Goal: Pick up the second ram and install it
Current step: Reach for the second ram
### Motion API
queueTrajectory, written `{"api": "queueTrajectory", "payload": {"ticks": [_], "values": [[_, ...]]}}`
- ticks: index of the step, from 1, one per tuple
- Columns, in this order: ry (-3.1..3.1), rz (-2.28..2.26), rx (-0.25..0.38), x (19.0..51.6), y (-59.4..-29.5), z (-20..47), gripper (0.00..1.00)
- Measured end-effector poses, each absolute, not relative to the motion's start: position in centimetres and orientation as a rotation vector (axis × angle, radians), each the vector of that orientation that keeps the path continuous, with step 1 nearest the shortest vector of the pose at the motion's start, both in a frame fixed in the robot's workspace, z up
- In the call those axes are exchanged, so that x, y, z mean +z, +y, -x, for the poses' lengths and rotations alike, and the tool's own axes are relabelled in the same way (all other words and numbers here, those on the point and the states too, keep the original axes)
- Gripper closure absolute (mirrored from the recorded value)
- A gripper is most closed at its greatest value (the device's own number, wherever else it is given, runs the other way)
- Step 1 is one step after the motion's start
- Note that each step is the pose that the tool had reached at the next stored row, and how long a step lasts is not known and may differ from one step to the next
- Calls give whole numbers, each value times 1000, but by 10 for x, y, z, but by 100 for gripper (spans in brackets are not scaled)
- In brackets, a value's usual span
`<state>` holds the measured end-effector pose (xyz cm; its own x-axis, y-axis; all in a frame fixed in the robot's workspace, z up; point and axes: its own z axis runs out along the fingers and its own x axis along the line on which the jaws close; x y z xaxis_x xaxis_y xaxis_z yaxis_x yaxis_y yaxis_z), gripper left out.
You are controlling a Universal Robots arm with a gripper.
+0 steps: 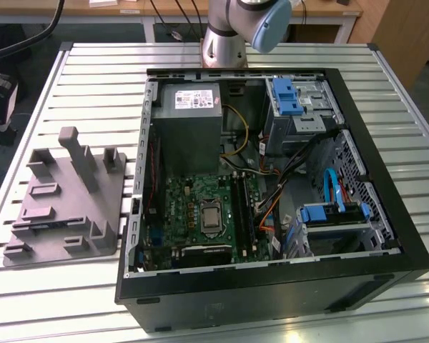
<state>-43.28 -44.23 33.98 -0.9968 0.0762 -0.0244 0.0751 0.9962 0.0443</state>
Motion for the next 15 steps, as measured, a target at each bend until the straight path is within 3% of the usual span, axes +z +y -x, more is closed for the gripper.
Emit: {"api": "queueTrajectory", "payload": {"ticks": [15], "values": [[3112, -118, 68, 333, -448, 433, 90]]}}
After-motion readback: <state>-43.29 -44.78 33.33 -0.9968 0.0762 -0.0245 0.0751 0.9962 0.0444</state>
